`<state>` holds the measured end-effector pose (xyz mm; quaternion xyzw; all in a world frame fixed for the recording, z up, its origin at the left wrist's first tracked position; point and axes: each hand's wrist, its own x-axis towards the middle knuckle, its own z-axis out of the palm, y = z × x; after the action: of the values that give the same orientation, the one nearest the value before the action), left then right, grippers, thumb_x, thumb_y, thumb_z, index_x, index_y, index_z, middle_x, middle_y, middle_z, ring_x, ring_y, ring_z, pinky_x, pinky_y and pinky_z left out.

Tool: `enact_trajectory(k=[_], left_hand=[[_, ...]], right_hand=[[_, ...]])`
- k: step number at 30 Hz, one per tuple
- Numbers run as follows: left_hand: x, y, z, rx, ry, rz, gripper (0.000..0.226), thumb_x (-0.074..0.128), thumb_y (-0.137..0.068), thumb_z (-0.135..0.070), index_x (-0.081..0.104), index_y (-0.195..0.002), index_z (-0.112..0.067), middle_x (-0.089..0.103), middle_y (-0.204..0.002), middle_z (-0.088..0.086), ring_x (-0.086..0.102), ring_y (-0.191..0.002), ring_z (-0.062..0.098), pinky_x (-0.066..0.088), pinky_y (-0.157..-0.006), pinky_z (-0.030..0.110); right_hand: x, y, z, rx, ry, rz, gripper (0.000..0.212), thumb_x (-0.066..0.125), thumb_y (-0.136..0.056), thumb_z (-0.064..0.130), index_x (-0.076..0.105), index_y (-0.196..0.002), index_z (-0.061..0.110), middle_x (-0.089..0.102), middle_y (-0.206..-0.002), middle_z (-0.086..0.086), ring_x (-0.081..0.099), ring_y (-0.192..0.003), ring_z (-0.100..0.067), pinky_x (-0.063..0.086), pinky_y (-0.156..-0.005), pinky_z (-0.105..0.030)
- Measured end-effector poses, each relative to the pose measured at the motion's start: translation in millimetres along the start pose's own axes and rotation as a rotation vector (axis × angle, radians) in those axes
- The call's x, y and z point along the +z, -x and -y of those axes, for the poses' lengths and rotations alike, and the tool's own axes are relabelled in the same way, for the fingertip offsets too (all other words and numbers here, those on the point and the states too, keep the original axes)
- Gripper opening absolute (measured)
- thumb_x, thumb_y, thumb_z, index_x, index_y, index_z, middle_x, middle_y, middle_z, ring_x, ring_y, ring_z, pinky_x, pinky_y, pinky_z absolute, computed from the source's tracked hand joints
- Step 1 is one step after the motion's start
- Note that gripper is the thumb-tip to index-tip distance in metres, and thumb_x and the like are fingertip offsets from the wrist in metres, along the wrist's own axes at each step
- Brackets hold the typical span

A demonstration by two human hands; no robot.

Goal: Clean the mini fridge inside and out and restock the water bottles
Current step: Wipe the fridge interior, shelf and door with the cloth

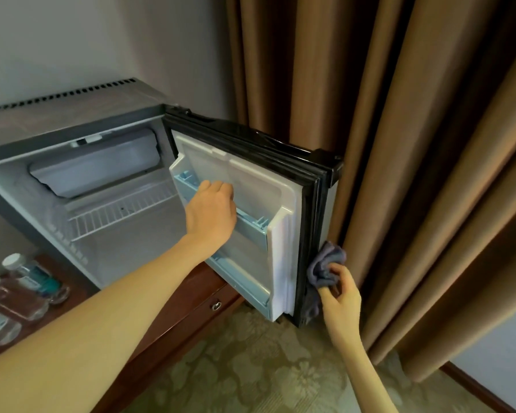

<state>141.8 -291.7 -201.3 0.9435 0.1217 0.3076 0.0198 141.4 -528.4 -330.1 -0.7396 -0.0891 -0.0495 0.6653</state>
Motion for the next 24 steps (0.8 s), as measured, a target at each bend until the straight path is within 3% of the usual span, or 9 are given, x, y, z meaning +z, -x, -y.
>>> enact_trajectory(k=[5, 10, 13, 16, 18, 21, 24], left_hand=[[-4.1, 0.7, -1.5, 0.011, -0.015, 0.020, 0.013, 0.049, -0.088, -0.003, 0.060, -0.082, -0.002, 0.059, -0.079, 0.013, 0.047, -0.078, 0.028, 0.029, -0.050, 0.034], [-11.0, 4.5, 6.2, 0.004, -0.026, 0.050, 0.012, 0.049, -0.088, -0.002, 0.059, -0.082, -0.003, 0.060, -0.081, 0.012, 0.048, -0.079, 0.029, 0.034, -0.049, 0.035], [-18.1, 9.3, 14.7, -0.023, -0.002, 0.074, 0.013, 0.048, -0.088, -0.003, 0.061, -0.086, -0.004, 0.061, -0.087, 0.011, 0.049, -0.084, 0.029, 0.034, -0.053, 0.035], [-31.2, 14.3, 26.7, -0.129, 0.137, 0.123, 0.017, 0.049, -0.088, -0.006, 0.063, -0.097, -0.007, 0.064, -0.099, 0.008, 0.054, -0.094, 0.028, 0.041, -0.064, 0.034], [-47.0, 19.6, 30.8, -0.217, 0.267, 0.100, 0.019, 0.050, -0.089, -0.009, 0.063, -0.102, -0.009, 0.065, -0.101, 0.007, 0.060, -0.092, 0.027, 0.047, -0.068, 0.036], [-78.8, 26.8, 29.8, -0.297, 0.358, -0.014, 0.015, 0.049, -0.093, -0.016, 0.064, -0.098, -0.014, 0.066, -0.094, 0.004, 0.061, -0.081, 0.021, 0.051, -0.067, 0.039], [-115.1, 32.2, 27.2, -0.313, 0.448, -0.063, 0.023, 0.045, -0.095, -0.026, 0.061, -0.080, -0.019, 0.066, -0.075, 0.003, 0.061, -0.070, 0.022, 0.050, -0.066, 0.045]], right_hand=[[-12.5, -22.1, 79.4, -0.257, -0.029, -0.014, 0.049, 0.056, -0.083, -0.010, 0.056, -0.099, 0.036, 0.062, -0.101, 0.004, 0.057, -0.093, 0.002, 0.045, -0.080, -0.008], [-22.6, -34.8, 112.5, -0.367, 0.055, 0.025, 0.049, 0.056, -0.080, -0.014, 0.060, -0.101, 0.029, 0.060, -0.109, 0.002, 0.056, -0.102, -0.001, 0.044, -0.088, -0.010], [-21.8, -28.2, 124.5, -0.404, 0.086, 0.088, 0.053, 0.056, -0.079, -0.015, 0.057, -0.103, 0.032, 0.055, -0.117, 0.006, 0.051, -0.111, 0.004, 0.040, -0.092, -0.004], [-16.3, -14.2, 131.5, -0.478, 0.121, 0.147, 0.050, 0.059, -0.077, -0.014, 0.058, -0.104, 0.027, 0.055, -0.115, 0.012, 0.050, -0.110, 0.009, 0.039, -0.090, -0.003], [-9.9, -2.7, 135.0, -0.530, 0.128, 0.160, 0.047, 0.063, -0.075, -0.013, 0.060, -0.103, 0.025, 0.055, -0.113, 0.010, 0.051, -0.109, 0.008, 0.040, -0.089, -0.003], [5.1, 13.5, 145.3, -0.606, 0.120, 0.140, 0.036, 0.065, -0.073, -0.006, 0.063, -0.099, 0.019, 0.054, -0.113, 0.009, 0.052, -0.108, 0.004, 0.041, -0.091, -0.008], [22.1, 28.3, 158.3, -0.694, 0.106, 0.146, 0.034, 0.067, -0.071, -0.002, 0.064, -0.097, 0.018, 0.051, -0.113, 0.007, 0.049, -0.110, 0.007, 0.039, -0.092, -0.006]])
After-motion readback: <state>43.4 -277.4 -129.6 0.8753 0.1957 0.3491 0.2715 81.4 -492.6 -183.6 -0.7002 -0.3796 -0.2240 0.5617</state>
